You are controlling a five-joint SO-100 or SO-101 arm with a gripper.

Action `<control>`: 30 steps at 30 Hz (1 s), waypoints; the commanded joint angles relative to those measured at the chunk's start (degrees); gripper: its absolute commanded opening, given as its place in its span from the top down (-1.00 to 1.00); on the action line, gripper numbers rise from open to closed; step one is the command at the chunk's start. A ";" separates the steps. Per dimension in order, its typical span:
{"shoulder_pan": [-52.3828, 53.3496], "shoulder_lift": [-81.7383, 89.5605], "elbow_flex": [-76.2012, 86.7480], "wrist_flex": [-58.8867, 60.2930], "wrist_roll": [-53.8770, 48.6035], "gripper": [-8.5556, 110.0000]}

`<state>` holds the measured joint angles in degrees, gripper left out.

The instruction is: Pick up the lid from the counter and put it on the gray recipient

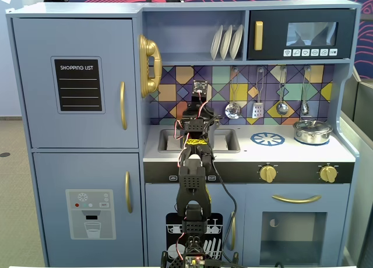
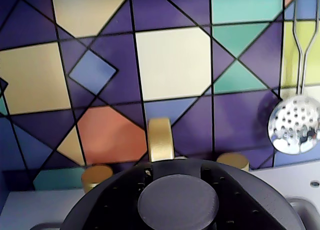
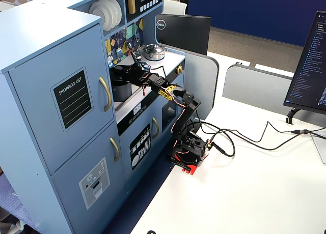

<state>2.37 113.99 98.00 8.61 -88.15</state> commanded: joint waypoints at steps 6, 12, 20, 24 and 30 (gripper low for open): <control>-0.79 4.66 0.26 -2.55 1.23 0.86; -0.62 2.99 0.53 -3.43 2.02 0.86; -0.70 1.41 1.14 -3.96 1.85 0.86; -0.70 1.76 2.64 -3.69 2.11 0.86; -0.79 1.58 3.78 -3.78 1.85 0.86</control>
<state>1.85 114.96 102.57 7.03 -86.66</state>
